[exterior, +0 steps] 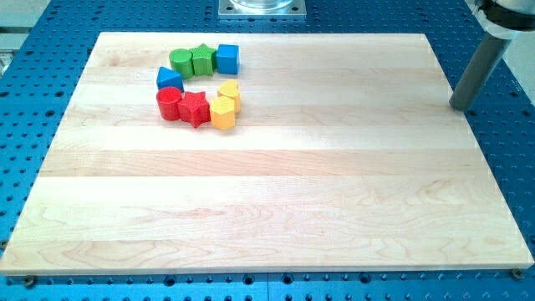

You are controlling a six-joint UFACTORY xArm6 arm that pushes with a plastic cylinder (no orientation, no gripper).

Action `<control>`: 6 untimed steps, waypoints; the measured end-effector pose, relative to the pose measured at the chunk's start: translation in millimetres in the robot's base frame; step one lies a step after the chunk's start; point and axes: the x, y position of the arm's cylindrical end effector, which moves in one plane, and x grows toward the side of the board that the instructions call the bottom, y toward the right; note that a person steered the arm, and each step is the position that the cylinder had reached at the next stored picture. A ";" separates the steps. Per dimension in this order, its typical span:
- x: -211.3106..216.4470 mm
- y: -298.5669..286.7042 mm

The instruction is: Place your arm to the bottom of red star

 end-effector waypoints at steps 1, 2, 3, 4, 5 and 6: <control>0.3 -1.0; 8.5 -21.6; 15.3 -50.6; 20.1 -71.1; 32.9 -86.2; 39.2 -142.8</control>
